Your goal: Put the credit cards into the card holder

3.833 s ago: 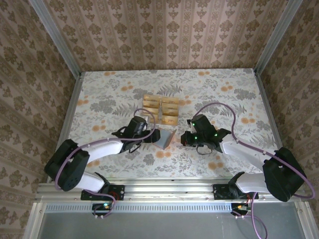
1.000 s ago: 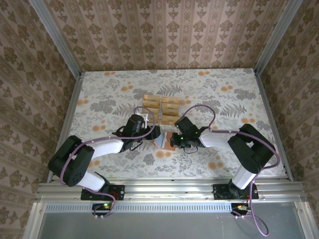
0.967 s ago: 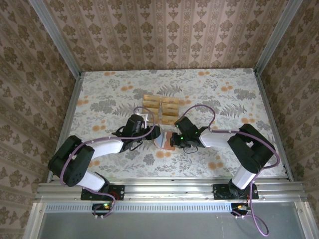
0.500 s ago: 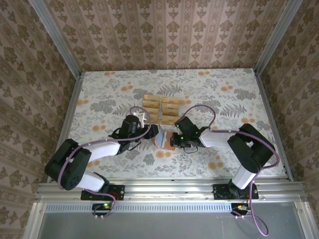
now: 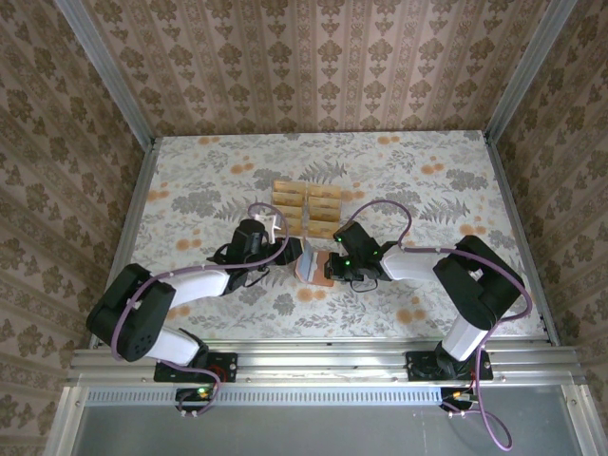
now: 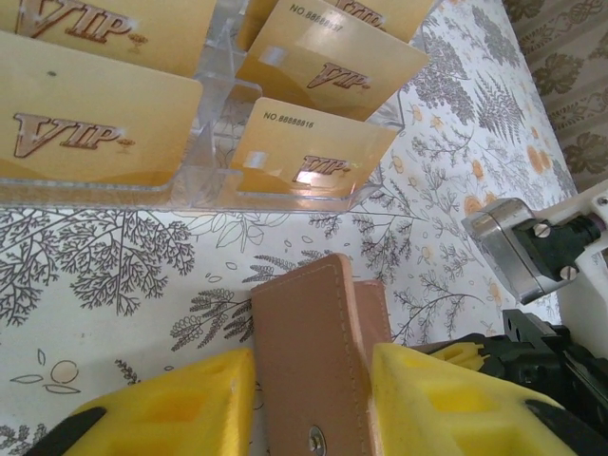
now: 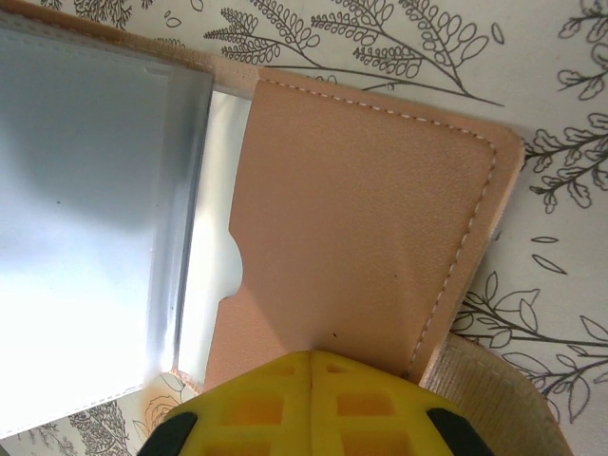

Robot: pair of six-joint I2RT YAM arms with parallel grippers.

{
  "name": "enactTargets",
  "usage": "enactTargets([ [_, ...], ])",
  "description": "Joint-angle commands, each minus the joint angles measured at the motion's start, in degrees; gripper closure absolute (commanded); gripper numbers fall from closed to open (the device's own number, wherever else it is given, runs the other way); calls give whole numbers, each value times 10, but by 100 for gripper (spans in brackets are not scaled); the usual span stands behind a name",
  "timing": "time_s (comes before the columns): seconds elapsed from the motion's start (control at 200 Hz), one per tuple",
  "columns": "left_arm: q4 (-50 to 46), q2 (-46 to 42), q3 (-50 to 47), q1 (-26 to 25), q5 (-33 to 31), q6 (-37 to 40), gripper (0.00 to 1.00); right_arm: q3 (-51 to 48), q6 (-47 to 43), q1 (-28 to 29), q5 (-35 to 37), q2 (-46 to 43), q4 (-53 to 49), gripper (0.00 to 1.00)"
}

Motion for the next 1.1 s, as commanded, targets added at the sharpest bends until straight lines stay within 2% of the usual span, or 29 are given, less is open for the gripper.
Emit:
enactTargets([
  [0.0,-10,6,1,3,4,6,69,-24,-5,-5,44,42,-26,96],
  [0.185,-7,1,3,1,7,10,79,-23,-6,-7,40,52,-22,96],
  [0.35,18,-6,6,-9,25,5,100,-16,-8,-10,31,65,-17,96],
  [0.505,38,-5,9,-33,32,6,100,1,-13,-15,22,77,-20,95],
  [0.75,-5,-6,1,-40,-30,-4,100,13,-20,-19,17,80,-31,91],
  [0.94,-38,-43,-26,-40,-104,-20,100,-6,-34,-39,20,8,-73,77],
  [1.095,-47,-78,-50,-46,-138,-28,100,-13,-54,-58,40,-85,-142,72],
])
